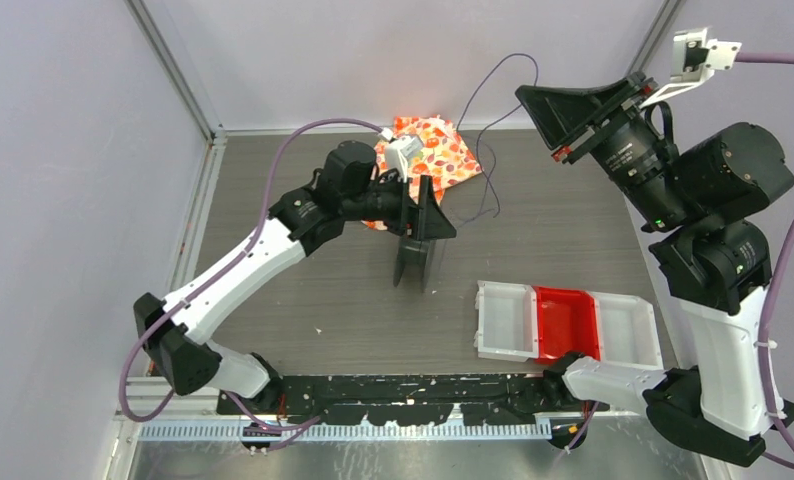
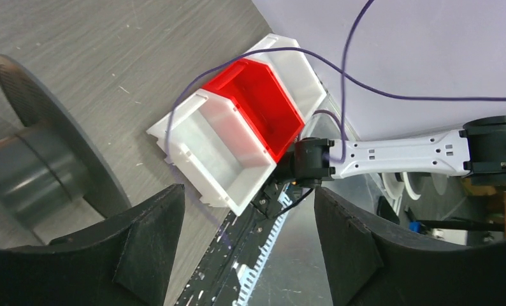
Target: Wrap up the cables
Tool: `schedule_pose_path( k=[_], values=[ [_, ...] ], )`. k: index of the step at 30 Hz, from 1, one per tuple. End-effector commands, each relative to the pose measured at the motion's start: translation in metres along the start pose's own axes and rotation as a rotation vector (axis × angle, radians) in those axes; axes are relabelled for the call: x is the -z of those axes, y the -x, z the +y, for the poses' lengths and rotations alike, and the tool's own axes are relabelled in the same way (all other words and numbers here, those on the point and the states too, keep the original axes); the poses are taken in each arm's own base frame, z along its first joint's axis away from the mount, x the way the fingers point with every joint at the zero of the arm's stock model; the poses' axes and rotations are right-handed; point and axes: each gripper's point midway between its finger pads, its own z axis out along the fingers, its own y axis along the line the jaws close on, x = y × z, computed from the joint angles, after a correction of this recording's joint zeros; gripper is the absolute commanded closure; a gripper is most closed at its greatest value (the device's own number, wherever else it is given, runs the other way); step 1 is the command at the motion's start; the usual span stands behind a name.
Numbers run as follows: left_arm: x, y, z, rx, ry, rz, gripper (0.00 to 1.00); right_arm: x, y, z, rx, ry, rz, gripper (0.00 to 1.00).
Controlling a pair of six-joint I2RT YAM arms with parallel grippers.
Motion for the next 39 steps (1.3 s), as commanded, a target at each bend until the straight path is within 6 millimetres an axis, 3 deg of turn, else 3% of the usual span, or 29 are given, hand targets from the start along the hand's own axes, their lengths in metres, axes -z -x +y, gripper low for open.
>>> schedule_pose_path(
  k=[1, 9, 11, 13, 15, 20, 26, 33, 39],
  values=[
    [-0.02, -0.002, -0.011, 0.043, -0.09, 0.035, 0.25, 0.017, 0.055, 0.029, 0.0, 0.089, -0.17, 0.99],
    [-0.054, -0.009, -0.001, 0.114, -0.119, 0.064, 0.27, 0.029, 0.073, 0.038, -0.008, 0.118, -0.232, 1.0],
    [-0.06, -0.008, -0.003, 0.126, -0.133, 0.06, 0.34, 0.031, 0.075, 0.038, -0.007, 0.114, -0.238, 1.0],
    [-0.063, -0.005, -0.004, 0.134, -0.139, 0.053, 0.47, 0.033, 0.076, 0.038, -0.006, 0.111, -0.242, 1.0],
    [-0.063, -0.003, -0.006, 0.135, -0.145, 0.045, 0.51, 0.037, 0.078, 0.038, -0.002, 0.108, -0.245, 0.99],
    [-0.057, 0.003, -0.009, 0.101, -0.141, 0.022, 0.33, 0.042, 0.08, 0.037, 0.004, 0.1, -0.253, 0.99],
    [-0.046, 0.003, -0.024, 0.038, -0.199, 0.031, 0.32, 0.04, 0.077, 0.033, 0.008, 0.082, -0.247, 0.99],
    [-0.015, 0.008, -0.047, -0.055, -0.249, 0.002, 0.31, 0.031, 0.063, 0.016, 0.012, 0.011, -0.218, 0.99],
    [-0.007, 0.011, -0.032, -0.114, -0.143, -0.023, 0.28, 0.025, 0.057, 0.015, 0.002, 0.017, -0.202, 0.99]
  ],
)
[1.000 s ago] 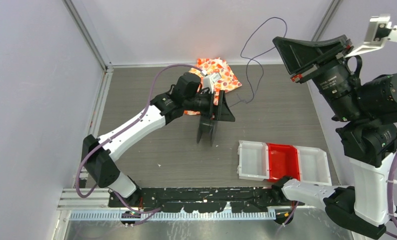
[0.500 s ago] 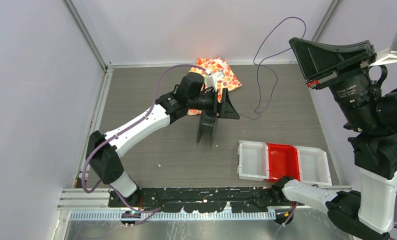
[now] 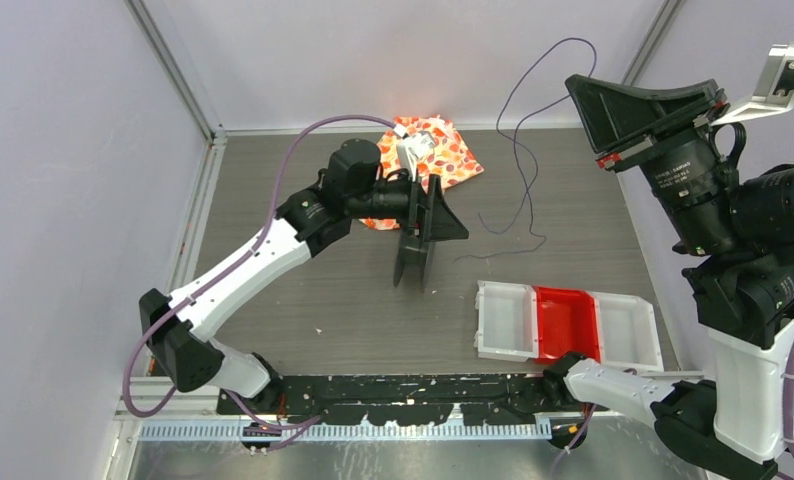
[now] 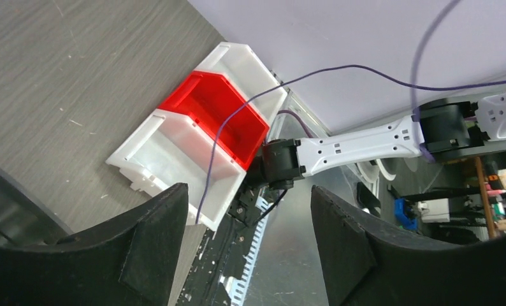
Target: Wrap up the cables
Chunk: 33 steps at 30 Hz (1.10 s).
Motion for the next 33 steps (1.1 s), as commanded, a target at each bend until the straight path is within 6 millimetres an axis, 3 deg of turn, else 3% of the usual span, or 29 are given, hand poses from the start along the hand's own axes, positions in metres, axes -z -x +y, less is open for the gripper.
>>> schedule_pose_path(
  k=[1, 4, 11, 15, 19, 24, 33],
  values=[
    [0.012, 0.01, -0.002, -0.098, 0.047, -0.034, 0.28, -0.004, 0.002, 0.001, -0.004, 0.004, -0.013, 0.99],
    [0.013, 0.017, -0.009, -0.121, 0.02, -0.064, 0.27, -0.005, -0.002, 0.0, -0.012, 0.003, -0.004, 0.99],
    [0.032, 0.031, -0.052, -0.199, -0.123, -0.124, 0.23, -0.008, -0.014, -0.005, -0.024, -0.012, 0.027, 0.99],
    [0.037, 0.044, -0.069, -0.155, -0.164, -0.165, 0.21, -0.009, -0.019, 0.0, -0.031, 0.019, 0.049, 0.99],
    [0.026, 0.053, -0.072, -0.038, -0.188, -0.168, 0.21, -0.01, -0.021, 0.0, -0.035, 0.02, 0.05, 0.99],
    [0.007, 0.049, -0.062, 0.057, -0.189, -0.146, 0.23, -0.011, -0.021, 0.0, -0.036, 0.021, 0.05, 0.99],
    [-0.007, 0.041, -0.068, 0.147, -0.285, -0.114, 0.27, -0.01, -0.022, -0.002, -0.037, 0.015, 0.048, 0.99]
  ],
)
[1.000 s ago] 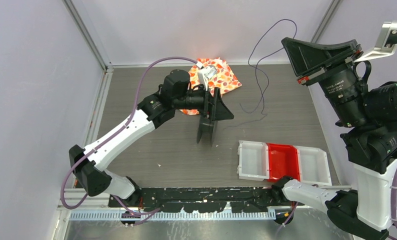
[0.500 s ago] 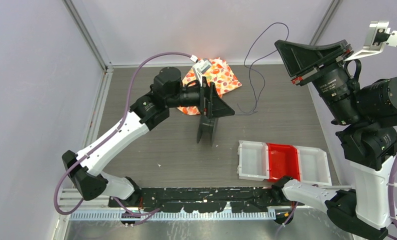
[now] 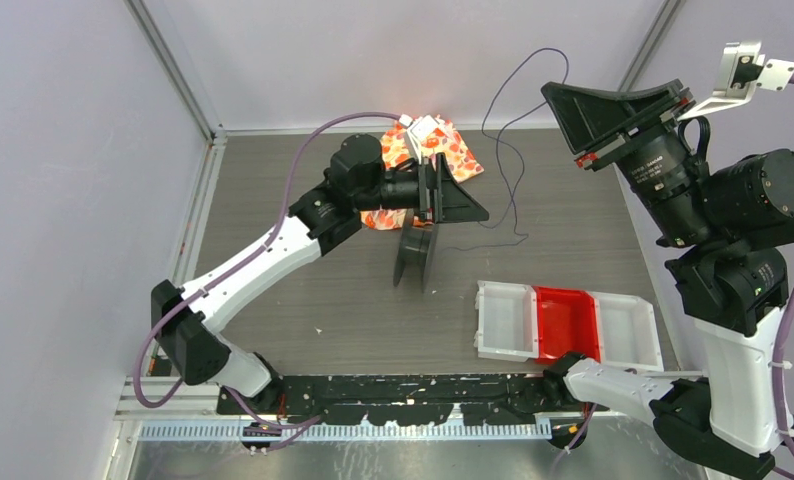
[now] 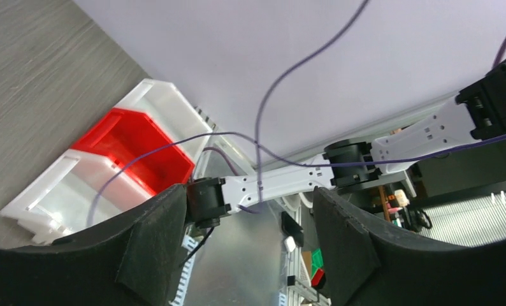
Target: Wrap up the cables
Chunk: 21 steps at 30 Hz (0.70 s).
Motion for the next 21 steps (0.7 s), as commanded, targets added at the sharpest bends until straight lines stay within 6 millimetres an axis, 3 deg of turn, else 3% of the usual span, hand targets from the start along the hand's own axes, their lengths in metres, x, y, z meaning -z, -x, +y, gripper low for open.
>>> schedule_pose_path(
  k=[1, 15, 17, 20, 21],
  values=[
    [-0.0039, 0.0018, -0.025, 0.001, -0.115, 0.004, 0.28, -0.0009, 0.0067, 0.0064, -0.009, 0.026, -0.026, 0.99],
    [-0.0118, -0.0004, -0.0206, 0.033, -0.134, 0.001, 0.42, 0.0013, 0.0087, 0.0069, -0.009, 0.025, -0.031, 0.99],
    [-0.0115, -0.0004, -0.0205, 0.031, -0.133, -0.001, 0.54, 0.0014, 0.009, 0.0067, -0.009, 0.024, -0.032, 0.99],
    [-0.0101, -0.0013, -0.0211, 0.031, -0.133, 0.0, 0.96, 0.0025, 0.009, 0.0059, -0.007, 0.02, -0.033, 1.0],
    [-0.0093, -0.002, -0.0207, 0.03, -0.129, 0.001, 0.99, 0.0028, 0.0087, 0.0049, -0.006, 0.015, -0.033, 1.0]
  ],
)
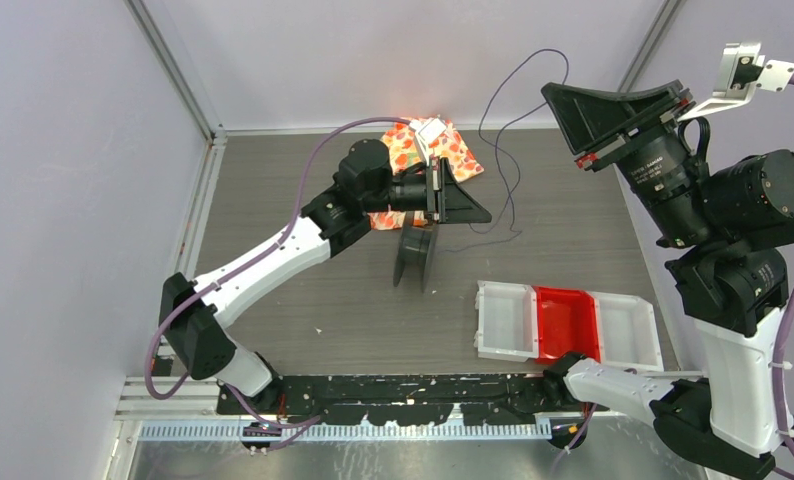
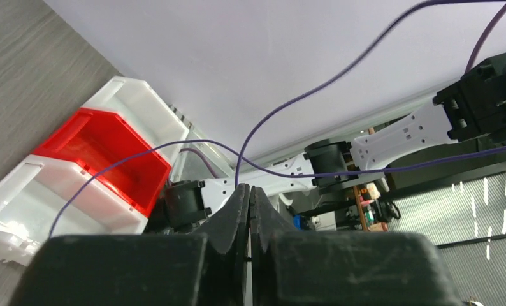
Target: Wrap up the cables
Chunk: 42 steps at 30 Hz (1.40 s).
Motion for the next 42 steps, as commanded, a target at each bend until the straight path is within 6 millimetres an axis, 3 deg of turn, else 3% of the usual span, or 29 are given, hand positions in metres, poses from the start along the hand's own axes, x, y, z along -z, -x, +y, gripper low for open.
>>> schedule_pose_path(
  k=[1, 9, 12, 14, 20, 25, 30, 34, 37, 40, 42],
  values=[
    [0.006, 0.001, -0.017, -0.046, -0.045, -0.011, 0.99, 0.003, 0.01, 0.005, -0.005, 0.014, -0.035, 1.0],
    [0.027, 0.011, -0.019, -0.164, 0.061, -0.051, 1.0, 0.011, 0.005, -0.008, 0.015, -0.046, -0.026, 0.99],
    [0.028, 0.011, -0.014, -0.198, 0.102, -0.031, 0.9, 0.013, 0.004, -0.007, 0.01, -0.041, -0.023, 1.0],
    [0.027, 0.011, -0.01, -0.204, 0.118, -0.018, 0.99, 0.013, 0.004, -0.006, 0.009, -0.038, -0.02, 0.99],
    [0.04, 0.021, -0.008, -0.257, 0.199, -0.078, 1.0, 0.017, 0.003, -0.011, 0.028, -0.062, -0.017, 0.99],
    [0.062, 0.042, -0.015, -0.342, 0.302, -0.12, 1.0, 0.029, -0.011, -0.035, 0.084, -0.16, 0.029, 0.99],
    [0.075, 0.061, -0.01, -0.373, 0.385, -0.145, 1.0, 0.064, -0.024, -0.072, 0.189, -0.336, 0.096, 1.0],
    [0.074, 0.069, -0.011, -0.393, 0.387, -0.163, 1.0, 0.101, -0.053, -0.108, 0.255, -0.492, 0.223, 1.0],
    [0.063, 0.069, -0.01, -0.38, 0.347, -0.149, 0.99, 0.126, -0.088, -0.128, 0.247, -0.563, 0.331, 0.97],
    [0.047, 0.063, -0.007, -0.346, 0.27, -0.112, 1.0, 0.15, -0.13, -0.143, 0.197, -0.607, 0.429, 0.79],
    [0.035, 0.056, 0.001, -0.319, 0.236, -0.084, 0.99, 0.164, -0.153, -0.153, 0.171, -0.639, 0.482, 0.54]
  ],
)
